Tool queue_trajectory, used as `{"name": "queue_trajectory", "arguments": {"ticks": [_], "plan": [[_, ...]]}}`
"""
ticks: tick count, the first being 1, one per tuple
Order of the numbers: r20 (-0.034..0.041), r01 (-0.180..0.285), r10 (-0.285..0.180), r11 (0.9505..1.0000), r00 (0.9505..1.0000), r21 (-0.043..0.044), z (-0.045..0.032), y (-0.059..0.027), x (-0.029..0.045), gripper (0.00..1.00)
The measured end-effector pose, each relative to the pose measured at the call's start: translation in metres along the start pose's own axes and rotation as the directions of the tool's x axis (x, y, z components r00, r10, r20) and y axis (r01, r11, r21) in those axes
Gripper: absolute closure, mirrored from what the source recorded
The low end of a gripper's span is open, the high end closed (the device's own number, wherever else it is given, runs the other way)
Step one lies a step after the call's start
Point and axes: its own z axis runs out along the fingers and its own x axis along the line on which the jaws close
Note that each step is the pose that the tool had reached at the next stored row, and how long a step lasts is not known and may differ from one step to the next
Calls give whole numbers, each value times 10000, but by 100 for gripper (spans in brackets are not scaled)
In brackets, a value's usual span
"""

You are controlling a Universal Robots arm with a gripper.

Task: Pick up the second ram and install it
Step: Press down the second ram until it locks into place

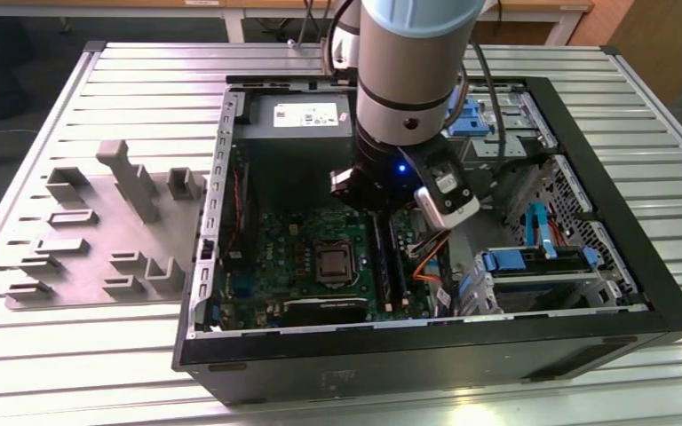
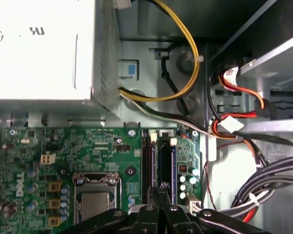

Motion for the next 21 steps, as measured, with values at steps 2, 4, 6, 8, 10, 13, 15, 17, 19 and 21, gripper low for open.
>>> {"name": "queue_trajectory", "arguments": {"ticks": [2,4,6,8,10,13,15,17,19,21], "plan": [[0,0,0,10000,10000,0,4,24,0,89],[0,0,0,10000,10000,-1,6,42,1,89],[0,2,-2,10000,10000,-1,7,46,1,89],[0,0,0,10000,10000,-2,7,47,1,89],[1,1,-1,10000,10000,-3,18,48,1,89],[0,0,0,10000,10000,-1,59,44,4,89],[0,-1,1,10000,10000,0,70,54,5,89],[0,0,0,10000,10000,0,79,74,5,89],[0,0,0,10000,10000,-1,87,100,6,89],[0,-1,1,10000,10000,-3,94,120,7,89]]}}
